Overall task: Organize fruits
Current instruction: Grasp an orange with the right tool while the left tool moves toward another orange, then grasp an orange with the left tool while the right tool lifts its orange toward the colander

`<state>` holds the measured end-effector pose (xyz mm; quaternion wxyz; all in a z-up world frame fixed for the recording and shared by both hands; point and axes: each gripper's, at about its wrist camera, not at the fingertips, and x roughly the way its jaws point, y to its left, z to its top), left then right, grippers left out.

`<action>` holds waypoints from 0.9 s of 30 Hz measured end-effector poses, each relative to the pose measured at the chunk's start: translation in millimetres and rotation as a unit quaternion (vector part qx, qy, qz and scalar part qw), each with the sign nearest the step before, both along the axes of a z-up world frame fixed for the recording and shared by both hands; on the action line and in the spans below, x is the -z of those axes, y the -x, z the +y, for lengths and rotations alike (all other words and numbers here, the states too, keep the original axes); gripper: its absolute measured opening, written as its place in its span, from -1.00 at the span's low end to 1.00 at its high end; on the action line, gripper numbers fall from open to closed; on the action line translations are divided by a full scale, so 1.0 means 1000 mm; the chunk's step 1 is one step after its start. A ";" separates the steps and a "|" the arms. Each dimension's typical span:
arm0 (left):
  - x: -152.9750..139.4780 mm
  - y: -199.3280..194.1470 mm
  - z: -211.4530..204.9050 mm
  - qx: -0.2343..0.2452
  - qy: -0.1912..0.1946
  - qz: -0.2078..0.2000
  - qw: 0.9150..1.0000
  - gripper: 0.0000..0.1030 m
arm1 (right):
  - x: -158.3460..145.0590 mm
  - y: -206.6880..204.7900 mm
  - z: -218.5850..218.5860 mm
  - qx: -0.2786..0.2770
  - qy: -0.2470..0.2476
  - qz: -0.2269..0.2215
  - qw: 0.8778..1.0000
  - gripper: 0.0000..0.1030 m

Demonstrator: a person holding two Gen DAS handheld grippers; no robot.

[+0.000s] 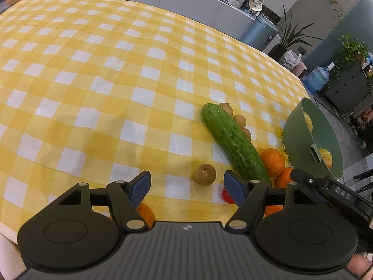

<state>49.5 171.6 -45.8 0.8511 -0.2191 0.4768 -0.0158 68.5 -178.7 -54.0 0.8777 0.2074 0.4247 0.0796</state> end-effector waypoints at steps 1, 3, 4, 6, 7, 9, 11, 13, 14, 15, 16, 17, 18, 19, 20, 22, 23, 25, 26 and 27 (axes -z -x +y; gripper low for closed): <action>-0.001 0.000 -0.001 0.004 0.000 -0.001 1.000 0.63 | 0.001 -0.002 0.001 0.003 0.005 0.004 1.000 0.01; -0.002 0.001 -0.003 0.012 0.001 -0.002 1.000 0.64 | 0.002 -0.006 0.003 0.013 0.017 0.002 1.000 0.02; -0.003 0.001 -0.005 0.016 0.002 -0.004 1.000 0.64 | 0.002 -0.008 0.002 0.016 0.019 0.003 1.000 0.04; -0.004 0.002 -0.007 0.018 0.003 -0.007 1.000 0.64 | 0.004 -0.011 0.001 0.023 0.023 0.007 0.999 0.05; -0.005 0.002 -0.008 0.018 0.003 -0.007 1.000 0.63 | 0.006 -0.013 0.001 0.028 0.027 0.012 0.999 0.05; -0.006 0.003 -0.005 0.012 -0.001 -0.009 1.000 0.64 | 0.009 -0.017 -0.002 0.039 0.029 0.027 0.998 0.04; -0.008 0.005 0.004 -0.002 -0.001 -0.012 1.000 0.64 | 0.014 -0.020 -0.006 0.051 0.021 0.040 0.998 -0.18; -0.010 0.007 0.016 -0.020 0.003 -0.015 1.000 0.64 | 0.017 -0.018 -0.014 0.067 0.005 0.046 0.997 -0.21; -0.011 0.009 0.023 -0.029 0.006 -0.017 0.999 0.64 | 0.017 -0.017 -0.018 0.072 -0.004 0.050 0.996 -0.21; -0.012 0.011 0.032 -0.037 0.009 -0.019 0.999 0.64 | 0.016 -0.013 -0.022 0.078 -0.014 0.054 0.995 -0.21; -0.014 0.014 0.039 -0.044 0.012 -0.021 0.999 0.64 | 0.014 -0.009 -0.025 0.081 -0.022 0.056 0.995 -0.21; -0.016 0.017 0.048 -0.052 0.015 -0.025 0.998 0.64 | 0.011 -0.003 -0.030 0.081 -0.034 0.057 0.995 -0.21; -0.017 0.020 0.055 -0.058 0.017 -0.029 0.998 0.64 | 0.006 0.002 -0.036 0.078 -0.049 0.055 0.994 -0.21; -0.020 0.023 0.062 -0.064 0.020 -0.034 0.997 0.64 | 0.003 0.007 -0.041 0.076 -0.062 0.055 0.994 -0.21; -0.021 0.026 0.069 -0.069 0.022 -0.039 0.997 0.64 | -0.001 0.011 -0.047 0.076 -0.069 0.057 0.993 -0.21; -0.023 0.031 0.081 -0.073 0.029 -0.048 0.996 0.64 | -0.003 0.014 -0.051 0.078 -0.062 0.063 0.993 -0.20; -0.023 0.032 0.085 -0.070 0.031 -0.049 0.996 0.64 | -0.001 0.012 -0.049 0.077 -0.048 0.072 0.993 -0.20; -0.021 0.031 0.087 -0.047 0.026 -0.041 0.998 0.64 | 0.004 0.006 -0.041 0.069 -0.020 0.089 0.993 -0.20; -0.019 0.030 0.084 -0.025 0.017 -0.029 0.999 0.62 | 0.007 0.003 -0.036 0.064 -0.008 0.094 0.993 -0.20; -0.017 0.030 0.079 0.005 0.007 -0.014 1.000 0.58 | 0.009 0.000 -0.031 0.057 0.004 0.098 0.994 -0.19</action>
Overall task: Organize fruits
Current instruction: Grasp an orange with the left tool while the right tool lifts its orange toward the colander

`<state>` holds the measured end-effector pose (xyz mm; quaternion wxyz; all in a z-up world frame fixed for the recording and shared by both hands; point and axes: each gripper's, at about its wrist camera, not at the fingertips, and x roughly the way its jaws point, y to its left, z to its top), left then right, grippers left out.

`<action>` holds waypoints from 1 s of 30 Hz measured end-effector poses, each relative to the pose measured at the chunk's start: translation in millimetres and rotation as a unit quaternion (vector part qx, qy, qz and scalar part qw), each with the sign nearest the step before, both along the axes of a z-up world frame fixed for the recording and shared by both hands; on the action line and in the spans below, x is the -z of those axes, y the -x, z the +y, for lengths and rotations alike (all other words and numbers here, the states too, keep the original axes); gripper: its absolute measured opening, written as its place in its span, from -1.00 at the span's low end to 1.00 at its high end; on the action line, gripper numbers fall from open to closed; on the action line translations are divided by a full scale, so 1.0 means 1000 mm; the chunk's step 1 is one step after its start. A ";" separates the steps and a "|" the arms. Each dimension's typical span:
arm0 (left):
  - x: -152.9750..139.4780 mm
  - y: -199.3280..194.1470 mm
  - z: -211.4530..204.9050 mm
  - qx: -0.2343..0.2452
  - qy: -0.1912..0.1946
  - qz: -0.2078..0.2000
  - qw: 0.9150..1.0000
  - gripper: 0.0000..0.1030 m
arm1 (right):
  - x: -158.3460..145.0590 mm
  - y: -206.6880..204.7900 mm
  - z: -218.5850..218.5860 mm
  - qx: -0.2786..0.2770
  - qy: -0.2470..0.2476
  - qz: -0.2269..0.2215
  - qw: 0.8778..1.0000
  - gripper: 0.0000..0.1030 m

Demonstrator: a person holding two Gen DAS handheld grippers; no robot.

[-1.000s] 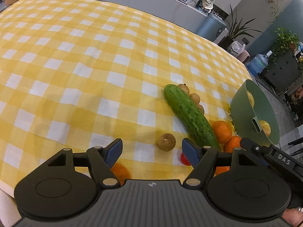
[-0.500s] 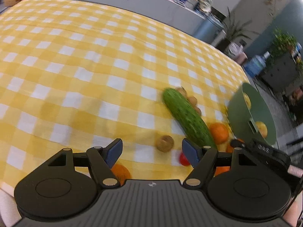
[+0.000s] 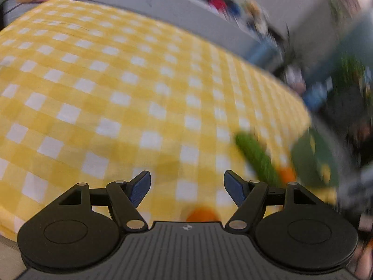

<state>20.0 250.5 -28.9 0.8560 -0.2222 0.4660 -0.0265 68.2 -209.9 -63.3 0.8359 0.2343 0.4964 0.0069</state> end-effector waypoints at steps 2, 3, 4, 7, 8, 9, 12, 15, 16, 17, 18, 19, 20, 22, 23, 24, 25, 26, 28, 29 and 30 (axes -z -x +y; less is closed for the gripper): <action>0.002 0.001 -0.014 0.061 -0.027 0.010 0.998 0.56 | -0.001 -0.003 0.008 -0.010 0.024 -0.006 1.000 -0.19; 0.002 0.002 -0.021 0.077 -0.039 0.004 0.996 0.56 | -0.002 -0.004 0.011 -0.015 0.035 -0.010 0.999 -0.19; 0.002 0.003 -0.027 0.089 -0.049 -0.003 0.995 0.56 | -0.001 -0.005 0.012 -0.018 0.039 -0.011 0.999 -0.19; 0.006 0.000 -0.039 0.114 -0.059 0.002 0.992 0.56 | 0.001 -0.005 0.011 -0.018 0.031 -0.008 0.999 -0.19; 0.008 -0.001 -0.044 0.122 -0.067 0.008 0.990 0.56 | 0.001 -0.005 0.009 -0.017 0.028 -0.007 0.999 -0.19; 0.010 -0.001 -0.048 0.128 -0.074 0.013 0.989 0.56 | 0.001 -0.006 0.008 -0.015 0.026 -0.007 1.000 -0.19; 0.020 -0.006 -0.053 0.134 -0.070 0.033 0.988 0.52 | 0.000 -0.006 0.008 -0.016 0.026 -0.007 1.000 -0.19; 0.029 -0.011 -0.059 0.135 -0.078 0.055 0.986 0.49 | -0.001 -0.005 0.009 -0.018 0.029 -0.008 0.999 -0.19; 0.033 -0.012 -0.061 0.134 -0.080 0.059 0.986 0.49 | -0.001 -0.005 0.009 -0.018 0.030 -0.008 0.999 -0.19; 0.035 -0.012 -0.061 0.134 -0.080 0.059 0.986 0.47 | -0.001 -0.004 0.009 -0.018 0.029 -0.008 0.999 -0.19; 0.034 -0.012 -0.061 0.133 -0.081 0.052 0.986 0.45 | -0.001 -0.005 0.009 -0.019 0.029 -0.008 0.999 -0.19; 0.034 -0.012 -0.062 0.132 -0.078 0.053 0.987 0.41 | -0.001 -0.004 0.010 -0.019 0.030 -0.008 0.999 -0.19; 0.035 -0.013 -0.062 0.129 -0.077 0.054 0.987 0.35 | -0.001 -0.004 0.010 -0.019 0.030 -0.008 0.999 -0.19; 0.035 -0.013 -0.062 0.126 -0.081 0.052 0.987 0.15 | -0.001 -0.004 0.010 -0.019 0.030 -0.008 0.999 -0.19; 0.035 -0.012 -0.062 0.129 -0.074 0.052 0.988 -0.01 | -0.001 -0.004 0.010 -0.020 0.030 -0.008 0.999 -0.19; 0.034 -0.013 -0.063 0.131 -0.071 0.053 0.987 -0.01 | -0.001 -0.004 0.010 -0.020 0.031 -0.008 0.999 -0.19; 0.034 -0.013 -0.063 0.130 -0.073 0.053 0.987 -0.01 | -0.001 -0.004 0.010 -0.021 0.031 -0.009 0.999 -0.19; 0.034 -0.013 -0.063 0.128 -0.074 0.053 0.987 -0.01 | -0.001 -0.004 0.011 -0.022 0.032 -0.009 0.999 -0.19; 0.033 -0.013 -0.064 0.125 -0.076 0.054 0.988 -0.02 | -0.001 -0.005 0.012 -0.023 0.033 -0.010 0.999 -0.20; 0.033 -0.014 -0.064 0.123 -0.079 0.054 0.988 -0.02 | -0.001 -0.005 0.012 -0.024 0.033 -0.010 0.999 -0.20; 0.033 -0.014 -0.064 0.122 -0.080 0.054 0.988 -0.02 | -0.001 -0.005 0.012 -0.024 0.033 -0.010 0.999 -0.20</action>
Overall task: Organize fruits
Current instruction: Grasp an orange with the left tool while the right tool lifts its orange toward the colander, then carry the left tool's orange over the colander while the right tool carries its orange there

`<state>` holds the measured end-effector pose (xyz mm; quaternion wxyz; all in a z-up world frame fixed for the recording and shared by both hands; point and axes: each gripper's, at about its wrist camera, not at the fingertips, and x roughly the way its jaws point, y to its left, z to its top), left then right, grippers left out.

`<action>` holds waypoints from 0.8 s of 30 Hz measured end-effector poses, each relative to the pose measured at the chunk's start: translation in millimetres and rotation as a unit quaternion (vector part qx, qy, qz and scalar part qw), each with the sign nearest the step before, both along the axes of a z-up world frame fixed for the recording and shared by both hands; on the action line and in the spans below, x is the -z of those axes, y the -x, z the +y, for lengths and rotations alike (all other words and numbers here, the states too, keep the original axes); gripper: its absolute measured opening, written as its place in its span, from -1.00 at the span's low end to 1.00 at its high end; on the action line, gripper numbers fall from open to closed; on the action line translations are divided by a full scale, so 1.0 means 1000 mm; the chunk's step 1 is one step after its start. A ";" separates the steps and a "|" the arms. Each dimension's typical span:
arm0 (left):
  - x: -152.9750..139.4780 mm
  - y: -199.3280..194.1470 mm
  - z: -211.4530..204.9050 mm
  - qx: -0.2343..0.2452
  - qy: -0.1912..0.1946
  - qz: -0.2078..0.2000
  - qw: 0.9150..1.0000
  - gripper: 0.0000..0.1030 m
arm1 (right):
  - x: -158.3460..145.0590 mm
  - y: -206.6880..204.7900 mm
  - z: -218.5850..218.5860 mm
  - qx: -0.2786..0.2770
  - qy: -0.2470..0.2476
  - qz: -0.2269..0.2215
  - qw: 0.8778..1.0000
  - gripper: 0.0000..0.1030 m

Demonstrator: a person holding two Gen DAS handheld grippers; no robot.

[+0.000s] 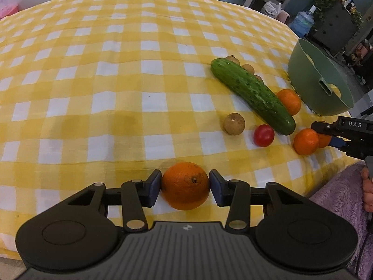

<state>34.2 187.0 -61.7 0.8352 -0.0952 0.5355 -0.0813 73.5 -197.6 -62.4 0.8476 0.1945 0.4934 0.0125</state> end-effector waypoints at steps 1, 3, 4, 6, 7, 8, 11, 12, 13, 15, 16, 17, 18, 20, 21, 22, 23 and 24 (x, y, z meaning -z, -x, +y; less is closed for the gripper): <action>0.000 0.000 0.000 0.000 -0.001 -0.001 1.000 -0.02 | 0.000 0.000 0.000 0.000 0.000 0.000 1.000 -0.20; -0.001 0.000 -0.002 0.003 -0.001 -0.002 1.000 -0.02 | 0.000 0.000 0.000 -0.003 -0.003 -0.001 1.000 -0.20; -0.001 0.000 -0.002 0.003 -0.001 -0.003 1.000 -0.02 | 0.000 0.000 -0.001 -0.008 -0.019 -0.003 1.000 -0.20; -0.003 0.000 -0.004 0.001 0.001 -0.008 1.000 -0.02 | 0.002 -0.001 -0.005 -0.019 -0.065 -0.005 0.998 -0.21; -0.005 0.001 -0.004 0.002 0.006 -0.012 1.000 -0.02 | 0.002 -0.001 -0.007 -0.019 -0.076 -0.007 0.997 -0.21; -0.007 0.001 -0.005 0.004 0.012 -0.018 1.000 -0.02 | 0.001 -0.001 -0.008 -0.018 -0.083 -0.013 0.996 -0.21; -0.015 0.003 -0.007 0.010 0.034 -0.034 0.999 -0.02 | -0.003 0.001 -0.012 -0.016 -0.106 -0.035 0.994 -0.21; -0.018 0.003 -0.009 0.011 0.041 -0.041 0.998 -0.02 | -0.005 0.001 -0.014 -0.017 -0.114 -0.042 0.992 -0.21; -0.020 0.003 -0.011 0.013 0.047 -0.046 0.998 -0.02 | -0.006 0.002 -0.014 -0.017 -0.122 -0.047 0.991 -0.21; -0.024 0.001 -0.019 0.018 0.061 -0.055 0.996 -0.02 | -0.008 0.002 -0.016 -0.019 -0.137 -0.057 0.989 -0.21; -0.025 0.001 -0.023 0.018 0.071 -0.059 0.996 -0.02 | -0.009 0.002 -0.016 -0.019 -0.143 -0.061 0.988 -0.21; -0.027 0.000 -0.027 0.016 0.082 -0.064 0.995 -0.02 | -0.010 0.003 -0.018 -0.019 -0.149 -0.066 0.986 -0.21; -0.030 0.000 -0.032 0.012 0.086 -0.070 0.994 -0.02 | -0.012 0.003 -0.017 -0.018 -0.155 -0.073 0.985 -0.21; -0.037 0.001 -0.044 0.014 0.075 -0.098 0.992 -0.02 | -0.015 0.005 -0.020 -0.015 -0.167 -0.087 0.982 -0.21; -0.040 0.001 -0.050 0.016 0.070 -0.109 0.991 -0.02 | -0.017 0.006 -0.022 -0.012 -0.174 -0.096 0.980 -0.21; -0.042 0.000 -0.055 0.017 0.070 -0.115 0.991 -0.02 | -0.018 0.007 -0.024 -0.009 -0.181 -0.104 0.978 -0.21; -0.043 -0.001 -0.060 0.019 0.074 -0.120 0.990 -0.02 | -0.019 0.009 -0.028 -0.006 -0.192 -0.111 0.975 -0.21; -0.044 -0.003 -0.064 0.021 0.078 -0.123 0.989 -0.02 | -0.020 0.009 -0.031 -0.002 -0.209 -0.116 0.971 -0.21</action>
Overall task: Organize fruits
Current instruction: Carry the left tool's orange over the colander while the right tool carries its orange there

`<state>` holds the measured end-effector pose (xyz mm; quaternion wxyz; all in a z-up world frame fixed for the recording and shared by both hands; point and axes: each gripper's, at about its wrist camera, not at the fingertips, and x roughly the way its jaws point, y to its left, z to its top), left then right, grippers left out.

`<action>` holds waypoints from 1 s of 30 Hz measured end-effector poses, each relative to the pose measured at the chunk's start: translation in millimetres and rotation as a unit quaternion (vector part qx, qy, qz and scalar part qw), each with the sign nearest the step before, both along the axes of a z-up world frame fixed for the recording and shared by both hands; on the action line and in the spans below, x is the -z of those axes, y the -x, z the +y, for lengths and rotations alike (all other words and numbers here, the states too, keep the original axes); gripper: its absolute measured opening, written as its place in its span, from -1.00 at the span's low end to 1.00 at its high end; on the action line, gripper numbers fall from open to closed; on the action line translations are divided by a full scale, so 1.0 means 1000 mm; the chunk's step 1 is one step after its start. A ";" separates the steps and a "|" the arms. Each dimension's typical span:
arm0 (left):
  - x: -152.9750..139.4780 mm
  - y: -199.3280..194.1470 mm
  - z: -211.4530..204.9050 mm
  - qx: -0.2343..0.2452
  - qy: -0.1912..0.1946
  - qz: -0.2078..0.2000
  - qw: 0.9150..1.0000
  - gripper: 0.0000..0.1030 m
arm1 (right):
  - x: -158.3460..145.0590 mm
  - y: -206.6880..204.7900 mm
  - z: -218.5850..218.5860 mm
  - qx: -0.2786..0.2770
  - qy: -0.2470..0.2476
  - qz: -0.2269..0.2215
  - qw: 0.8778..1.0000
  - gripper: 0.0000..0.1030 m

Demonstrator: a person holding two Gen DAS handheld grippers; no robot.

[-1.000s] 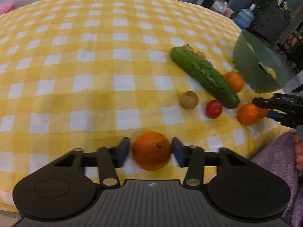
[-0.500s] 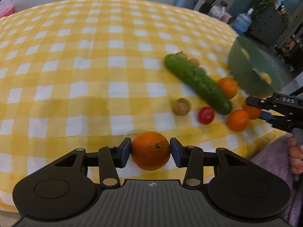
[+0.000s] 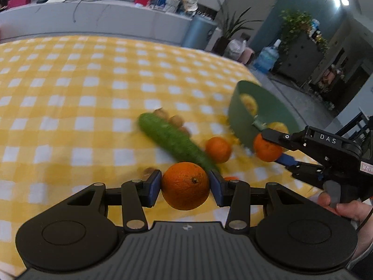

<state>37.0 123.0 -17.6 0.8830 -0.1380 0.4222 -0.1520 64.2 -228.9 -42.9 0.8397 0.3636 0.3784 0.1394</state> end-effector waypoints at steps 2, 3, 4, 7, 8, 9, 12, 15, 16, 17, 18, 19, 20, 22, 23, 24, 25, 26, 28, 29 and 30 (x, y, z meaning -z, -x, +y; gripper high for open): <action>-0.001 -0.005 -0.008 0.006 0.010 -0.001 1.000 -0.02 | 0.003 -0.002 -0.007 0.000 -0.045 -0.002 0.999 -0.21; -0.002 -0.008 -0.012 0.009 0.016 -0.003 1.000 -0.02 | 0.004 -0.002 -0.011 0.002 -0.071 -0.003 0.997 -0.21; -0.004 -0.011 -0.017 0.012 0.021 -0.006 1.000 -0.02 | 0.006 -0.002 -0.016 0.008 -0.095 -0.005 0.995 -0.21; -0.007 -0.019 -0.033 0.022 0.037 -0.013 0.999 -0.02 | 0.004 0.002 -0.030 0.041 -0.135 -0.026 0.990 -0.21; -0.008 -0.024 -0.039 0.026 0.047 -0.015 0.998 -0.02 | 0.003 0.003 -0.036 0.056 -0.143 -0.035 0.988 -0.21; -0.008 -0.027 -0.045 0.029 0.056 -0.016 0.998 -0.02 | 0.001 0.005 -0.042 0.073 -0.149 -0.044 0.985 -0.21; -0.008 -0.039 -0.059 0.031 0.078 -0.013 0.996 -0.02 | -0.001 0.010 -0.060 0.116 -0.162 -0.056 0.978 -0.21; -0.010 -0.052 -0.069 0.035 0.096 -0.017 0.995 -0.02 | 0.002 0.008 -0.072 0.148 -0.162 -0.049 0.974 -0.21; -0.012 -0.057 -0.073 0.040 0.103 -0.019 0.994 -0.02 | 0.003 0.006 -0.075 0.157 -0.158 -0.044 0.974 -0.20; -0.014 -0.063 -0.077 0.042 0.112 -0.021 0.993 -0.02 | 0.004 0.001 -0.077 0.158 -0.154 -0.037 0.975 -0.20; -0.015 -0.067 -0.080 0.045 0.119 -0.023 0.992 -0.02 | 0.006 -0.003 -0.079 0.156 -0.153 -0.029 0.975 -0.20; -0.017 -0.072 -0.085 0.049 0.125 -0.027 0.991 -0.02 | 0.008 -0.006 -0.080 0.158 -0.155 -0.022 0.975 -0.20; -0.019 -0.078 -0.088 0.052 0.131 -0.031 0.990 -0.02 | 0.009 -0.008 -0.081 0.161 -0.155 -0.019 0.974 -0.20; -0.020 -0.089 -0.095 0.057 0.136 -0.036 0.988 -0.02 | 0.008 -0.014 -0.081 0.160 -0.144 -0.015 0.976 -0.18; -0.020 -0.094 -0.099 0.056 0.134 -0.034 0.989 -0.02 | 0.006 -0.017 -0.080 0.159 -0.136 -0.012 0.978 -0.18; -0.020 -0.101 -0.107 0.055 0.129 -0.032 0.990 -0.02 | 0.005 -0.019 -0.078 0.158 -0.125 -0.009 0.979 -0.17; -0.018 -0.107 -0.112 0.053 0.122 -0.028 0.991 -0.02 | 0.004 -0.022 -0.077 0.157 -0.118 -0.009 0.981 -0.16; -0.016 -0.112 -0.116 0.051 0.115 -0.027 0.992 -0.02 | 0.004 -0.023 -0.077 0.156 -0.111 -0.009 0.981 -0.13; -0.012 -0.118 -0.124 0.049 0.103 -0.026 0.993 -0.02 | 0.004 -0.025 -0.077 0.156 -0.102 -0.015 0.982 -0.02; -0.009 -0.121 -0.126 0.051 0.099 -0.024 0.993 -0.02 | 0.004 -0.025 -0.077 0.156 -0.101 -0.020 0.982 0.00; -0.006 -0.123 -0.127 0.052 0.097 -0.020 0.994 -0.02 | 0.004 -0.024 -0.076 0.151 -0.102 -0.025 0.983 0.02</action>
